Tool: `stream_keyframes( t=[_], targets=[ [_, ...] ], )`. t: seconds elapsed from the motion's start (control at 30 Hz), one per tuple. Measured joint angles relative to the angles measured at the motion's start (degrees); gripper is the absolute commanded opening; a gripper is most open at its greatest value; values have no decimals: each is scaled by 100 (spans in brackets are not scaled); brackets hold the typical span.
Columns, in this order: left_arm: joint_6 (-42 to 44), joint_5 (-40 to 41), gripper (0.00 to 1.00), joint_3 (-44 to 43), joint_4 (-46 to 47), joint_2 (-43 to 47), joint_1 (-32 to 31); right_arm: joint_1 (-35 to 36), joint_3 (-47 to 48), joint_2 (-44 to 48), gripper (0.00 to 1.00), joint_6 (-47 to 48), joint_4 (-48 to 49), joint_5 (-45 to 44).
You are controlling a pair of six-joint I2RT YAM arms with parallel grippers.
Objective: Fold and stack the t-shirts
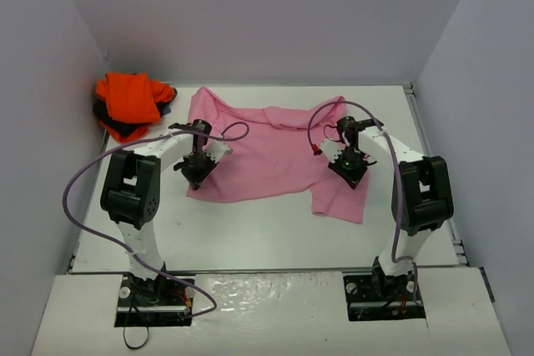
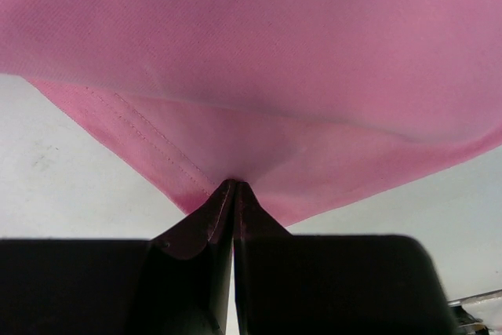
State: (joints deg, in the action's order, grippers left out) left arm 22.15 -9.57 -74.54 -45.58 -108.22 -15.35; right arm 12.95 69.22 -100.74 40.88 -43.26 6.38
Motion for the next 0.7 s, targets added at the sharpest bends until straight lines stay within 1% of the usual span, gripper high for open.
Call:
stream_keyframes(
  t=[0.23,0.3,0.5,0.6,0.7],
  targets=[
    [-9,94,0,170,-7,40,0,27,24,-283,0,-171,64,-280],
    [13,105,0,460,65,255,2,27,-37,-333,0,-192,82,-357],
    [93,109,0,1434,-144,989,16,-21,-356,-440,0,-203,102,-617],
    [145,114,0,1743,-296,1277,70,-70,-423,-581,0,-217,106,-678],
    [183,107,0,1823,-425,1391,111,-97,-487,-677,0,-247,77,-836]
  ],
)
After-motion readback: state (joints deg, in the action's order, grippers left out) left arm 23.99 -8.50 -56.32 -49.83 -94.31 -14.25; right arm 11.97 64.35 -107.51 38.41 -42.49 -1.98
